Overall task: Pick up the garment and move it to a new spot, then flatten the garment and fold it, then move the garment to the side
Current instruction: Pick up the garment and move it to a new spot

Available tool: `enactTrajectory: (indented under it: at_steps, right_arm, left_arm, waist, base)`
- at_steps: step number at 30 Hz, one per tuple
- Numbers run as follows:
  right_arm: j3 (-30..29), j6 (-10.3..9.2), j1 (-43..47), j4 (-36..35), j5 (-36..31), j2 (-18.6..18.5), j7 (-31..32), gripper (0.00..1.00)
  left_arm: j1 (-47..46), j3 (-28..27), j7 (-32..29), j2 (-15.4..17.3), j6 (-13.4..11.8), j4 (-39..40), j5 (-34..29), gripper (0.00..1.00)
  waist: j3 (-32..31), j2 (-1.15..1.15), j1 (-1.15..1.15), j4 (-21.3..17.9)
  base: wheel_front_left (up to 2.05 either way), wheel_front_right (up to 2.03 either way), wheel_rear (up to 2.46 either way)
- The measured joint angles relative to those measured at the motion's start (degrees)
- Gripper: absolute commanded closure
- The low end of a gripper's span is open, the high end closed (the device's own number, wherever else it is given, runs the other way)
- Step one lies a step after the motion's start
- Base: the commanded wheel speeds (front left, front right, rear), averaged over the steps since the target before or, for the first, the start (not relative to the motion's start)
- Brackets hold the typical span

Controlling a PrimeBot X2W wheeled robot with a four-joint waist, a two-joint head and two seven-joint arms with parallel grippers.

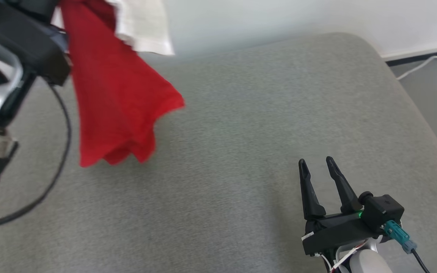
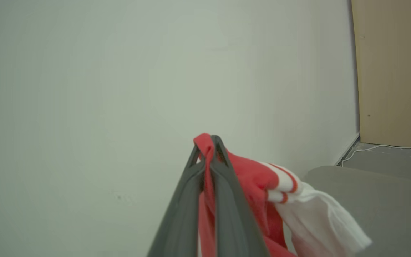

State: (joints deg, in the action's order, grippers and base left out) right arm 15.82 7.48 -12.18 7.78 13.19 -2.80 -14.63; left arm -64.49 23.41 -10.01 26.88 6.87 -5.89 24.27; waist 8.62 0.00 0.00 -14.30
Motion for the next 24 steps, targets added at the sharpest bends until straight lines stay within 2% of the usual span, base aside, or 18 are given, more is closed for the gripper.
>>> enactTrajectory:
  at_steps: [6, 10, 14, 22, 23, 24]
  right_arm:
    - [0.1, 0.00, -0.1, 0.2, 0.5, 0.0, -0.1, 0.00]
    - [0.0, 0.00, -0.2, 0.2, 0.9, 0.0, -0.3, 0.00]
    - [0.0, 0.00, -0.5, 0.3, 0.9, 0.0, -0.4, 0.00]
    - [0.5, 0.00, -1.4, 0.7, 0.9, 0.0, -0.5, 0.00]
    - [0.4, 0.00, -1.5, 0.7, 0.9, 0.0, -0.5, 0.00]
    - [0.4, 0.00, -1.5, 0.9, 0.8, 0.0, -0.5, 0.00]
  left_arm:
    - [2.2, 4.2, -1.6, -2.6, -0.1, 5.1, 0.1, 1.00]
    - [7.2, 8.1, -1.8, -4.0, -0.1, 6.4, 0.7, 1.00]
    - [12.1, 10.3, -0.4, -5.5, -0.4, 4.8, 1.3, 1.00]
    - [18.9, 14.1, 5.8, -10.6, -0.9, -2.6, 2.2, 1.00]
    - [19.4, 14.3, 6.9, -11.3, -1.0, -3.5, 2.2, 0.60]
    - [20.2, 15.1, 8.9, -12.6, -1.3, -4.9, 1.9, 0.00]
  waist:
    - [0.6, 0.00, 0.00, -3.3]
    - [1.6, 0.00, 0.00, -5.3]
    - [2.5, 0.00, 0.00, -6.1]
    - [3.6, 0.01, 0.01, -6.0]
    - [3.6, 0.01, 0.00, -5.8]
    - [3.3, 0.01, 0.01, -5.5]
  base:
    - [0.00, 0.00, 0.00]
    - [0.00, 0.00, 0.00]
    - [0.00, 0.00, 0.00]
    - [0.00, 0.00, 0.00]
    - [0.00, 0.00, 0.00]
    - [0.00, 0.00, 0.00]
